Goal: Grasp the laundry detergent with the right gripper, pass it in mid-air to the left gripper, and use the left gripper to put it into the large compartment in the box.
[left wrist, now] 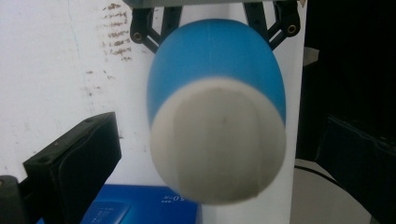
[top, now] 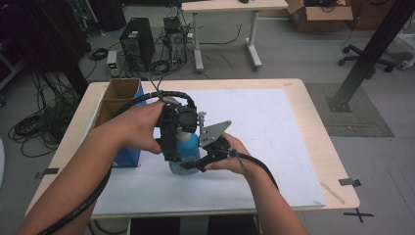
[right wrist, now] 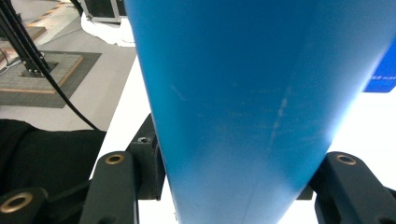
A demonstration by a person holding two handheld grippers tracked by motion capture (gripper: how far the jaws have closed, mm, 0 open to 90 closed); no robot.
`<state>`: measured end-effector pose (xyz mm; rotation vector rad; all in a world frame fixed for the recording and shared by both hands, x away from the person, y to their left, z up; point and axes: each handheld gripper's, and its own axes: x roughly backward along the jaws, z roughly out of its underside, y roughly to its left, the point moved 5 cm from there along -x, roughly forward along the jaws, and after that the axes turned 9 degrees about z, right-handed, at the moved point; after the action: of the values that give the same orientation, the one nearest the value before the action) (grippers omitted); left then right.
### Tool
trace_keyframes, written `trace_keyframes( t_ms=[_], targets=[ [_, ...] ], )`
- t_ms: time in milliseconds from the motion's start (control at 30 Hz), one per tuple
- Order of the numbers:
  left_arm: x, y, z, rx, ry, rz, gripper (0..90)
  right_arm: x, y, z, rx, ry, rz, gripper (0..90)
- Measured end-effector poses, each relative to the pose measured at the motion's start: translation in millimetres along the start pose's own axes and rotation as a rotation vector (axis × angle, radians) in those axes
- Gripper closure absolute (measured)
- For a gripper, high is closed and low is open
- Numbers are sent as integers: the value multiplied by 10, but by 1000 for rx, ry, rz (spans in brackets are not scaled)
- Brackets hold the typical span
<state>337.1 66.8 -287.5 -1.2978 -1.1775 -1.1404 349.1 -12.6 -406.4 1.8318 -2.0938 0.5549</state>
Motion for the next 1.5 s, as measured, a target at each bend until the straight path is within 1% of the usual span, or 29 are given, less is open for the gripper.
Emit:
trace_keyframes(
  t_ms=[267,567,633,900,1133,1267,1333,1400,1500],
  targets=[
    [-34,10,-35,0,-2,2,2,2,5,-23,-1,2,-2,446],
    [-95,22,-42,10,15,-8,4,-15,0,-20,3,2,-3,446],
    [-91,27,-43,11,14,-16,13,-16,-2,-21,3,3,-3,446],
    [-87,29,-47,6,17,-23,65,-13,2,-29,3,-1,-4,446],
    [-110,36,-40,8,32,-38,96,-8,14,-37,-4,-3,-8,446],
    [-107,31,-50,3,23,-41,112,-8,20,-39,-2,-5,-10,446],
    [-100,31,-56,3,34,-43,120,-10,21,-38,-2,-6,-10,446],
    [-94,29,-63,0,31,-39,137,-14,11,-37,7,-5,-2,446],
    [-105,31,-61,-3,32,-38,148,-12,10,-38,6,-6,-1,446]
  ],
)
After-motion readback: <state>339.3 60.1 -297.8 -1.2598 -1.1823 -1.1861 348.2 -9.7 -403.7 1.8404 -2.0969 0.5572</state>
